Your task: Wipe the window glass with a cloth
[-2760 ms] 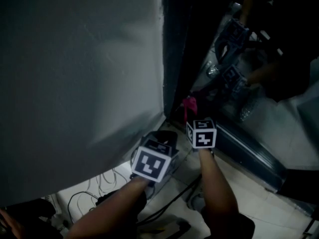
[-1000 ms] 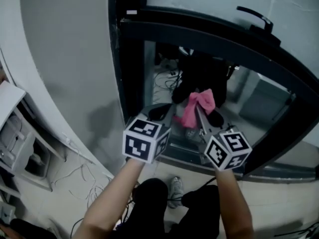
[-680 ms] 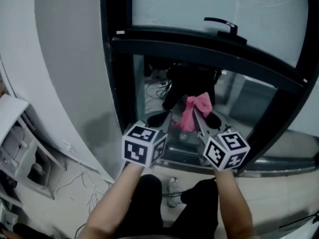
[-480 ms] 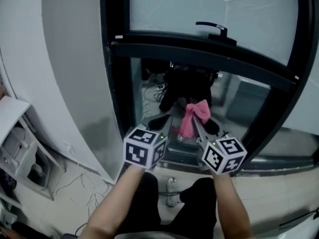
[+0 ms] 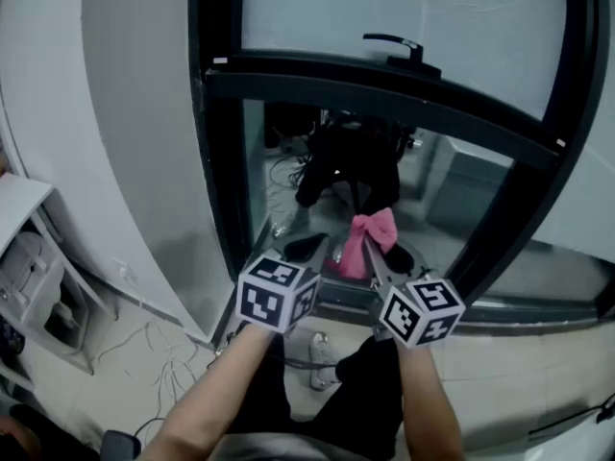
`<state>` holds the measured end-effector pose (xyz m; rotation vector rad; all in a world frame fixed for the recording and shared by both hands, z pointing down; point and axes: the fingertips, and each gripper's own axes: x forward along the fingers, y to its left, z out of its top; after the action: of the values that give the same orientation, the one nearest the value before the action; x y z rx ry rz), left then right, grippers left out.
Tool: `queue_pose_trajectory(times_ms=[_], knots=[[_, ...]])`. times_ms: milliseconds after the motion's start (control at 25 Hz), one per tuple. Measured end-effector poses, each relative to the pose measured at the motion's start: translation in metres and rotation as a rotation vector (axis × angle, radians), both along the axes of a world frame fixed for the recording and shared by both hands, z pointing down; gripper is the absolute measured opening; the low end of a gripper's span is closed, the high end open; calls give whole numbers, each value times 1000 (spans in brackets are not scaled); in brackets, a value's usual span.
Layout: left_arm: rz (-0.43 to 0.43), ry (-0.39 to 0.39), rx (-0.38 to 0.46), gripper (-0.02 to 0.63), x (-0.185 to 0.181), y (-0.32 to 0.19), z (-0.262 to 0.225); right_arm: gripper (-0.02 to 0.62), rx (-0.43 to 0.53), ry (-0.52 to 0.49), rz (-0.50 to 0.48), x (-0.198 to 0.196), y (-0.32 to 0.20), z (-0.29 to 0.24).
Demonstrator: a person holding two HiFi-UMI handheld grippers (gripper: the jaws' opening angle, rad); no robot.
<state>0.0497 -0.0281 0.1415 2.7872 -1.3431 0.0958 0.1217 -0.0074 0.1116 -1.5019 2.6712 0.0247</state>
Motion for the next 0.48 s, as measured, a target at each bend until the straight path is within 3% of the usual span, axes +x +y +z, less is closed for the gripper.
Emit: queue_pose_trajectory(times_ms=[480], knots=[[11,11,-7,0,11,6,6,64,-3,13,6,10,6,2]])
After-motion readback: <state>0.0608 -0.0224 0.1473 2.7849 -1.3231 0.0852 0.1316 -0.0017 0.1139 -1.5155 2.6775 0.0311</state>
